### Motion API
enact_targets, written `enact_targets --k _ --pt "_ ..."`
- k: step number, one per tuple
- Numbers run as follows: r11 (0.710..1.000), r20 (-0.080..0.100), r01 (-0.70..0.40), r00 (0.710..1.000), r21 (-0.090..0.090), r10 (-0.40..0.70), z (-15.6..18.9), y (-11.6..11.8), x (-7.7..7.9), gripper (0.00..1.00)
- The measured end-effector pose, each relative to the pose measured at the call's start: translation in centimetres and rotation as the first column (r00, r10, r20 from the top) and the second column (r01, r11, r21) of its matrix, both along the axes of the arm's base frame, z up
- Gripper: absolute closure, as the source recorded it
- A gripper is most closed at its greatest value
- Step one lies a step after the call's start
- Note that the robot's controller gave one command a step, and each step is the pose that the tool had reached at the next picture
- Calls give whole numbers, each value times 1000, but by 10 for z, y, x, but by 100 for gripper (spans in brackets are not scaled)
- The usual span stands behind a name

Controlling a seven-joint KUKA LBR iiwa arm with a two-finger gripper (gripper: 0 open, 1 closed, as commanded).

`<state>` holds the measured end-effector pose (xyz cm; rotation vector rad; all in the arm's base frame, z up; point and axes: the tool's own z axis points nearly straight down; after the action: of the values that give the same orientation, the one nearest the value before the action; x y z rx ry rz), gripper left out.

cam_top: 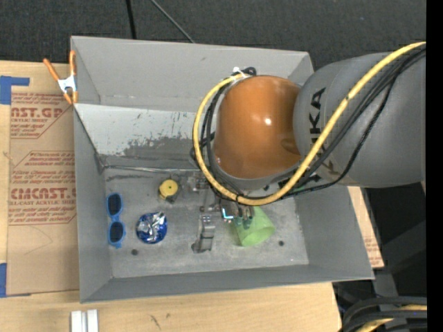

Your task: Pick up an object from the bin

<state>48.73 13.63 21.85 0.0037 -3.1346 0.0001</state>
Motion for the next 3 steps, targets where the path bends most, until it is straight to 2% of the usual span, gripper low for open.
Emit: enact_targets --k 1,2,3 --pt "971 3 -239 971 1 239 -152 35 40 0" --pt "957 10 -289 957 0 289 -118 37 34 0" --pt "937 8 -349 937 0 349 -117 33 35 0"
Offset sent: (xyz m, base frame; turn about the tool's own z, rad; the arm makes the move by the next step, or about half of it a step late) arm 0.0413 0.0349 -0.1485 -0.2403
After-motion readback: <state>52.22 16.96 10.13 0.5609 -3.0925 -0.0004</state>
